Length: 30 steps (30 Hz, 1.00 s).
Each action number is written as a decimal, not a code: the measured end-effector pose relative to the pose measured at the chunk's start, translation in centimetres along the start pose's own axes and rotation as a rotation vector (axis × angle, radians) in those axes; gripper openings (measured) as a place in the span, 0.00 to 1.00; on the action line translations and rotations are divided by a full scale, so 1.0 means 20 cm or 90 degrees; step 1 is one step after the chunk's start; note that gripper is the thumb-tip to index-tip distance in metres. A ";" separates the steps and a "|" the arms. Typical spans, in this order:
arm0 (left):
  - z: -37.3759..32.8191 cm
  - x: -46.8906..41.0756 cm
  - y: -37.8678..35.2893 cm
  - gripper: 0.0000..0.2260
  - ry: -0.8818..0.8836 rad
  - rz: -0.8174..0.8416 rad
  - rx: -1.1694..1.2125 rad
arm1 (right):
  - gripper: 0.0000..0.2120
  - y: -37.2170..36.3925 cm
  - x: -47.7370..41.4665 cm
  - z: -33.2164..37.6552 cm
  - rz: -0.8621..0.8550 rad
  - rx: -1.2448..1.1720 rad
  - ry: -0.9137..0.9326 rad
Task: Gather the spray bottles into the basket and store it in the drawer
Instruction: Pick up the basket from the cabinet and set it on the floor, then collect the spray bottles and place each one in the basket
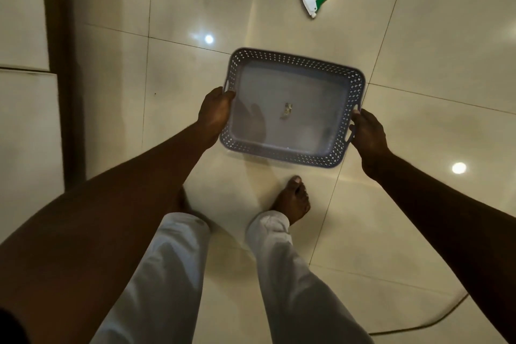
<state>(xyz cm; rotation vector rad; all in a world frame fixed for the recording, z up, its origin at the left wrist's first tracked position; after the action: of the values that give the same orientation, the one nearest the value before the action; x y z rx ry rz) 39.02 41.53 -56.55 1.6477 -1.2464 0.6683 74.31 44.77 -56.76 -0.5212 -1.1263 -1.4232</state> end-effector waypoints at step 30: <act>0.25 1.31 1.97 0.19 -0.084 -0.305 0.346 | 0.19 -1.56 2.04 0.92 0.220 0.188 0.315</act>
<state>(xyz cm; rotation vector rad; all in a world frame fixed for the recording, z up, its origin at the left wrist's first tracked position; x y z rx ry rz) 10.50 23.84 -22.90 2.3686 -0.7325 0.6307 31.23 35.19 -24.70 -0.1282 -0.7790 -0.9871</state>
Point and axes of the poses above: each hand's wrist, its own x-axis away from the middle knuckle, its own y-axis out of the back of the hand, z = x × y, the point moved 5 cm from there along -x, towards the middle knuckle, and after that the axes turned 2 degrees about -x, right-handed, at the moved point
